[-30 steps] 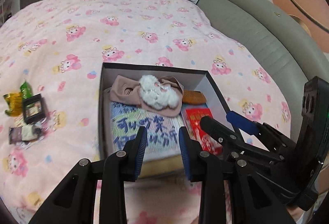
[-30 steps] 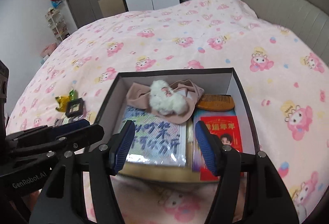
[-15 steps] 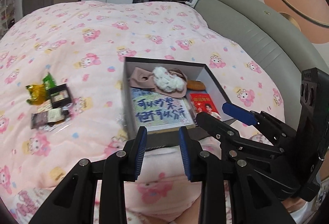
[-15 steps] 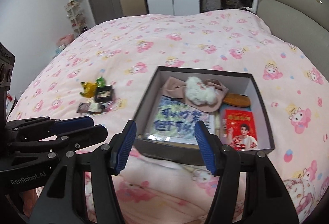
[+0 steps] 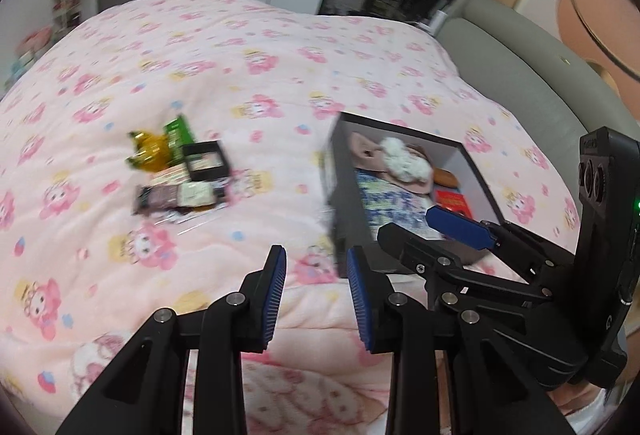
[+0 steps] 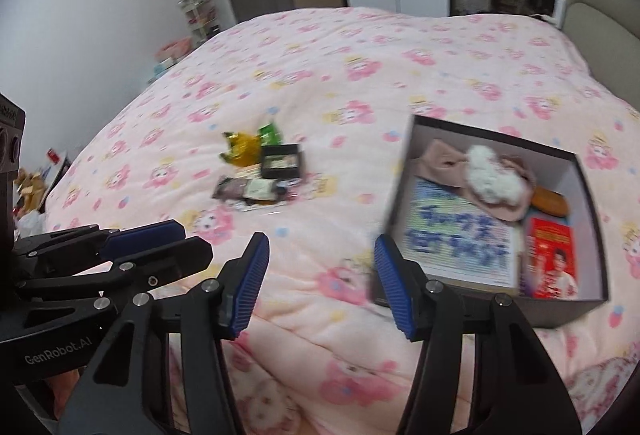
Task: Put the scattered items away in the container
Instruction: 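Withdraw the left gripper from the box toward the scattered items, then grasp the hand cream tube with the left gripper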
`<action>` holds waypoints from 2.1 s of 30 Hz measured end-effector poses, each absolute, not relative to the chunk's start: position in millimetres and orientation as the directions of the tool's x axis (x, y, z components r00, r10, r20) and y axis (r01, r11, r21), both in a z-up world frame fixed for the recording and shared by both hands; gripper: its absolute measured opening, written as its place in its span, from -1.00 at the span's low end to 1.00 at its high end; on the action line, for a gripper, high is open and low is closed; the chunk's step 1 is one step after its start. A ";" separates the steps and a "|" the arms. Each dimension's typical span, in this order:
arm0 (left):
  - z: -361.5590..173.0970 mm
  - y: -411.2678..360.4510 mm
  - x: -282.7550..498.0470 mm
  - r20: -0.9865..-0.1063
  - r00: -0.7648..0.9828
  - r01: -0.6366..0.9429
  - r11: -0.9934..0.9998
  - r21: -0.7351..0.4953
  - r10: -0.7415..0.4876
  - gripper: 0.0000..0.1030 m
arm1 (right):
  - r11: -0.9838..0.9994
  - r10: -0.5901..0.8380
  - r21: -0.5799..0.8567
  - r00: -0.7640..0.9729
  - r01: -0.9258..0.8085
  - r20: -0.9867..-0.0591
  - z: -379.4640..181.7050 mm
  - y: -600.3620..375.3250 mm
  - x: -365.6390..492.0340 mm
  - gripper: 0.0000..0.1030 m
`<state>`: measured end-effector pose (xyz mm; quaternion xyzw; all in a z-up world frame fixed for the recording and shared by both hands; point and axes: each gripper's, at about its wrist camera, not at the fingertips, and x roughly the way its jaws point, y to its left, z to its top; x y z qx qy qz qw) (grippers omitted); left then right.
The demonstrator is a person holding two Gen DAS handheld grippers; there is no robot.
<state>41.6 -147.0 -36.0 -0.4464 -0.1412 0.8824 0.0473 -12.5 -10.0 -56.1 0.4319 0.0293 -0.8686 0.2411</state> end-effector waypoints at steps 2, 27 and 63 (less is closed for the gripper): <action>-41.3 -164.3 42.8 -0.776 -0.597 0.079 -0.948 -0.308 0.202 -0.47 | -0.870 -0.406 0.160 -0.492 0.467 -0.770 -60.5 -26.6 -15.6 0.11; -208.3 -360.2 -84.7 -0.903 -0.384 0.672 -0.614 -0.415 0.192 -0.44 | -0.884 -0.320 0.192 -0.254 0.427 -0.913 -206.6 -144.8 -170.0 0.19; -220.8 -343.2 -70.0 -0.860 -0.392 0.634 -0.581 -0.510 0.327 -0.39 | -0.819 -0.492 0.377 -0.192 0.431 -0.849 -216.2 -144.7 -204.6 0.02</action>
